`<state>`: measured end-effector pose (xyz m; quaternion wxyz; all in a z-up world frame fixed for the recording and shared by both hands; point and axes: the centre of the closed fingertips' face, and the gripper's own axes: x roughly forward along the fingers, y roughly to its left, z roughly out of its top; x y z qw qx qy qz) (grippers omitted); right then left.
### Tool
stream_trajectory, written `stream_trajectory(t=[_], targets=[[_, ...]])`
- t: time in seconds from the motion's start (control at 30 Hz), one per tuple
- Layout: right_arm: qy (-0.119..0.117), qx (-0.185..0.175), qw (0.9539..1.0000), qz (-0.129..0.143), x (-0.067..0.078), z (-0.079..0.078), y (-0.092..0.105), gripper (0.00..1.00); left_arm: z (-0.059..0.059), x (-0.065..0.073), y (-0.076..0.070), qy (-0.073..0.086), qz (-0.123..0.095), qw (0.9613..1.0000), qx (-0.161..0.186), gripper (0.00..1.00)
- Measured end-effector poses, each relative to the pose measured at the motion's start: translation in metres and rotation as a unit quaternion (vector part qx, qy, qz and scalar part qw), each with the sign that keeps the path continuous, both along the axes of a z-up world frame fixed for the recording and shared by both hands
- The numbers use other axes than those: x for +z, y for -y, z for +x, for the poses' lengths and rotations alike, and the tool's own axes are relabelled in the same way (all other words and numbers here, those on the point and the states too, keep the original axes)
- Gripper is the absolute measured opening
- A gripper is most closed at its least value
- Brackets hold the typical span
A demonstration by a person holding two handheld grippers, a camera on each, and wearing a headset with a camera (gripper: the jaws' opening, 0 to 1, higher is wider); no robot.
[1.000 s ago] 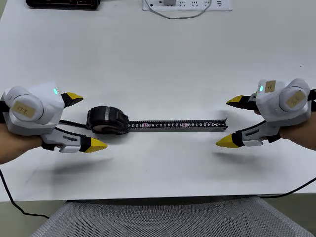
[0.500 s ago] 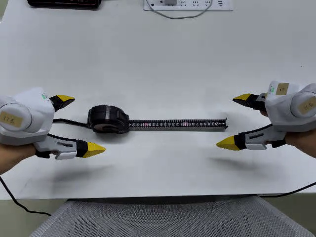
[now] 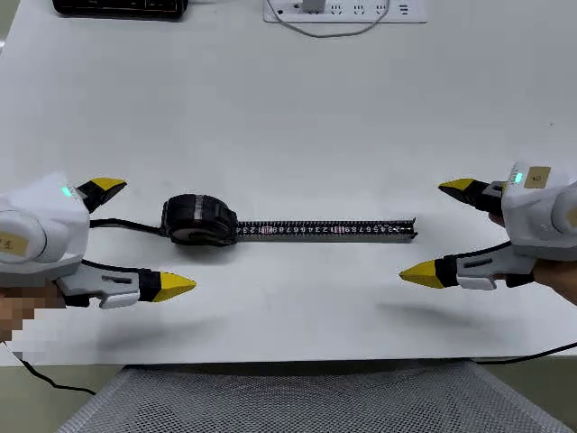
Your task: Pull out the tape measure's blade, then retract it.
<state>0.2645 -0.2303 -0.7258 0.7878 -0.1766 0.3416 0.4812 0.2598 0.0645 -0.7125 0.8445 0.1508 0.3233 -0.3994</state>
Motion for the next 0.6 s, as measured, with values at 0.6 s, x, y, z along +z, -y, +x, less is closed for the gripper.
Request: stream_trajectory(t=[0.6], targets=[[0.012, -0.032, 0.9992, 0.022, 0.012, -0.008, 0.002, 0.85, -0.009, 0.012, -0.010, 0.019, -0.017, 0.9989, 0.041, 0.99]])
